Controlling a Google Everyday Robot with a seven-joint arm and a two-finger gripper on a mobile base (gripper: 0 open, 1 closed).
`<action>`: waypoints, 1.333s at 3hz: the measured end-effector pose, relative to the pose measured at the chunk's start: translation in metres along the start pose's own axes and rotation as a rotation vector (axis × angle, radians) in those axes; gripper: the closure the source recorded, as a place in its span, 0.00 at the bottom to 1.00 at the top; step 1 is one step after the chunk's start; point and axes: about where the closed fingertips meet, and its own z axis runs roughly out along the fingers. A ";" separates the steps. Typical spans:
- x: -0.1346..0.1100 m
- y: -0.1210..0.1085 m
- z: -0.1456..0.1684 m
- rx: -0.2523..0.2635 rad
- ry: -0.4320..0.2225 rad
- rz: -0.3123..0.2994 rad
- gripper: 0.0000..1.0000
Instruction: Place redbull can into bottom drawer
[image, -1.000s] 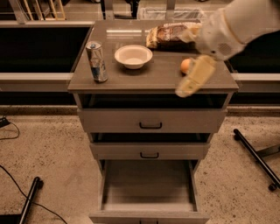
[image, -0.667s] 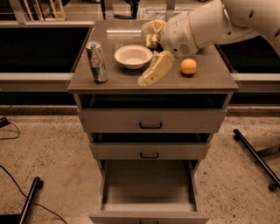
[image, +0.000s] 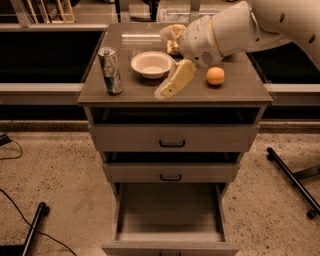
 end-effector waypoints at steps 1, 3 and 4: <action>-0.011 -0.019 0.037 -0.004 -0.064 -0.023 0.00; 0.001 -0.066 0.111 0.070 -0.153 0.056 0.00; -0.003 -0.080 0.146 0.090 -0.292 0.125 0.02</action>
Offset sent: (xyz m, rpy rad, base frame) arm 0.1148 0.0961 -0.0384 0.1547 -0.0340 -0.0717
